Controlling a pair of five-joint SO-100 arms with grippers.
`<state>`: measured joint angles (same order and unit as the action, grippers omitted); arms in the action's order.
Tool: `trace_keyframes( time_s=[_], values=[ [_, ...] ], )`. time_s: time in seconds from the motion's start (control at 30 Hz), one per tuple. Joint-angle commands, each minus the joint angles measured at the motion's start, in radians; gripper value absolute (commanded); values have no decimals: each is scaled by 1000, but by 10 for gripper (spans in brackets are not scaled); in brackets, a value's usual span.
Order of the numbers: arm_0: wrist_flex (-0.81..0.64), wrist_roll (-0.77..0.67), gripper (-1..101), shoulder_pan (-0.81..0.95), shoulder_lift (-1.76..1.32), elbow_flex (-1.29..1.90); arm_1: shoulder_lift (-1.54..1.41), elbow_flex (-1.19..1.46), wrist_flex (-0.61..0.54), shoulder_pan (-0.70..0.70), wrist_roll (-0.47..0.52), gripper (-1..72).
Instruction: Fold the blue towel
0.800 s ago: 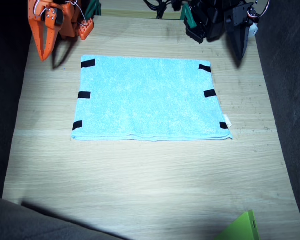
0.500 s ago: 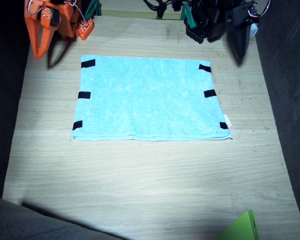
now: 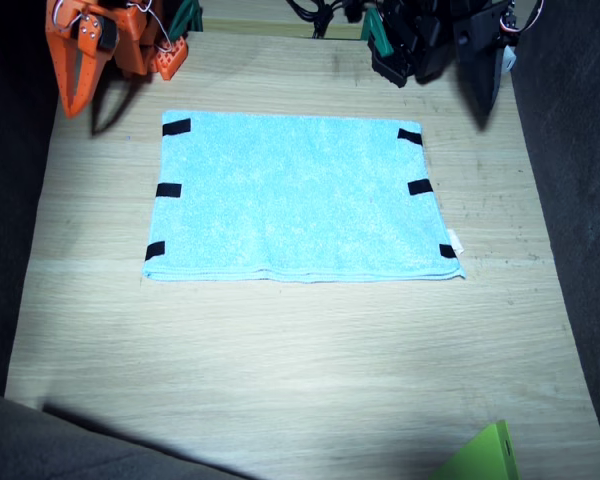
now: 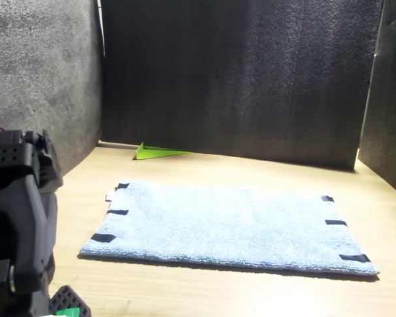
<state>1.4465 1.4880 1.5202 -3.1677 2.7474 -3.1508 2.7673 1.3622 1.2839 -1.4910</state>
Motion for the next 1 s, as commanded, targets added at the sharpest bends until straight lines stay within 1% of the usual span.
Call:
trace_keyframes(
  time_s=[0.0, 0.1, 0.13, 0.33, 0.47, 0.5, 0.53, 0.57, 0.6, 0.73, 0.77, 0.83, 0.97],
  values=[
    [15, 64, 6, -51, -6, -29, 2, 0, -14, 20, 2, 0],
    [15, 77, -2, -64, -6, -29, 2, 0, -14, 12, -9, 10],
    [15, 77, -3, -64, -6, -29, 2, 0, -14, 12, -6, 0],
    [15, 51, -3, -37, -6, -29, 2, 0, -14, 11, -11, 0],
    [15, 23, 109, -9, -6, -29, 2, 0, -14, 11, -9, 1],
    [15, 12, 120, 6, -6, -29, 2, 0, -14, 14, -6, 8],
    [15, 14, 91, 6, -6, -29, 2, 0, -14, 14, -5, 25],
    [15, 26, 11, -12, -6, -29, 2, 0, -14, 14, -5, 30],
    [15, 34, -3, -28, -6, -29, 2, 0, -14, 14, -6, 35],
    [15, 29, -3, -18, -6, -29, 2, 0, -14, 11, -9, 36],
    [15, 29, -3, -18, -6, -29, 2, 0, -14, 14, -8, 19],
    [15, 29, 36, -17, -6, -29, 2, 0, -14, 14, -6, 0],
    [15, 26, 53, -12, -6, -29, 2, 0, -14, 2, -23, 0]
  ],
)
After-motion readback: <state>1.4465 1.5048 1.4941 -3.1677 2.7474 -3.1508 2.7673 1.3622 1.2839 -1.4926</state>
